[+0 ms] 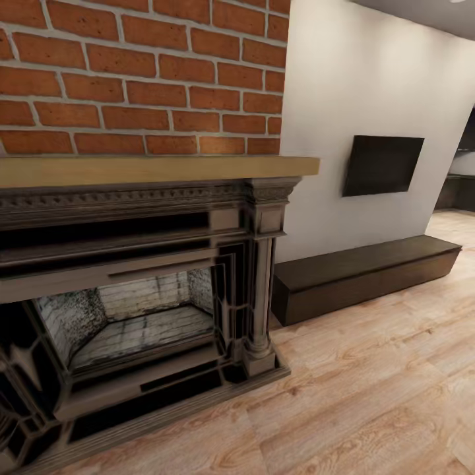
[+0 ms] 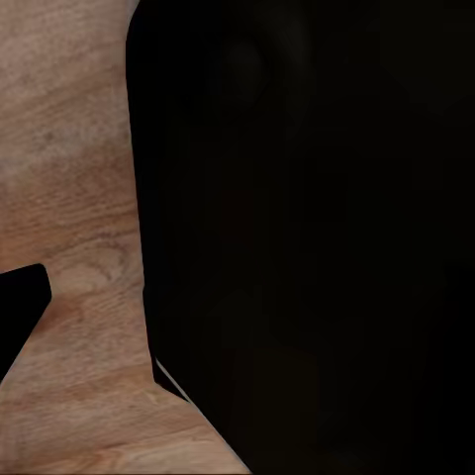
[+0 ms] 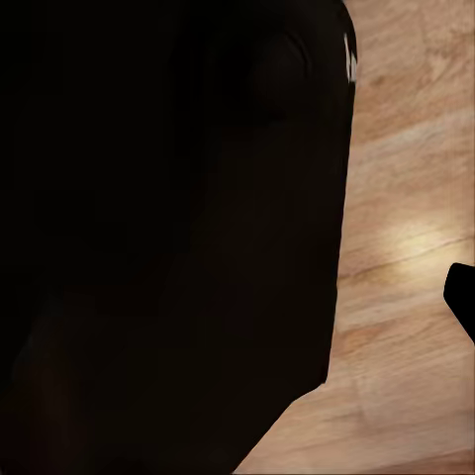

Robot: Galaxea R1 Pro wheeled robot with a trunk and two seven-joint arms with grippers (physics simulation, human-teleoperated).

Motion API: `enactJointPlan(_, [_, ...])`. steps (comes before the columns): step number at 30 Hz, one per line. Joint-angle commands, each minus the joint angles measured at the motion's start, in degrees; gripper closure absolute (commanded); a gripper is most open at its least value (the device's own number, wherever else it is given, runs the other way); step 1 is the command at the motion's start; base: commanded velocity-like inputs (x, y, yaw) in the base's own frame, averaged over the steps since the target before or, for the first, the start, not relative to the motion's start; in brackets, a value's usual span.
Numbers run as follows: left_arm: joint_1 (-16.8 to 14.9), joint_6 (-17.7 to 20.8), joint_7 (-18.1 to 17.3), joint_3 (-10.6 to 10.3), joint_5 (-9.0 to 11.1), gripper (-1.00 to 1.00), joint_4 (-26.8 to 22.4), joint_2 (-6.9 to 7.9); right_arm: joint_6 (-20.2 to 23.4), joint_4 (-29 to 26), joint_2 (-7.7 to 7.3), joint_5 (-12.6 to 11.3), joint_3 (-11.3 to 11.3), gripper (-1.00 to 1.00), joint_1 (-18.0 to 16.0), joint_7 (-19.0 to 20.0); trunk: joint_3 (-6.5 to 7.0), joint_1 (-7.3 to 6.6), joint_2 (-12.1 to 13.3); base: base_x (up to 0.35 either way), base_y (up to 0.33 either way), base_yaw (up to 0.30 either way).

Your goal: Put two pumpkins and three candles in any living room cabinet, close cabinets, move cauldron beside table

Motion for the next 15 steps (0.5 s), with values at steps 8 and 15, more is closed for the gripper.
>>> enactJointPlan(8, [0.0, -0.1, -0.1, 1.0, 0.9, -1.00, -0.7, -2.06, -0.9, 0.1, 0.00, 0.0, 0.0, -1.00, 1.2, 0.2, -0.03, 0.00, 0.0, -0.005, 0.000, -0.021])
enactJointPlan(15, [0.0, -0.3, -0.1, 1.1, 1.0, -1.00, -2.9, -2.46, -3.2, 0.1, 0.00, 0.0, -0.1, -1.00, 1.2, 0.1, -0.02, 0.00, 0.0, -0.003, 0.000, -0.018])
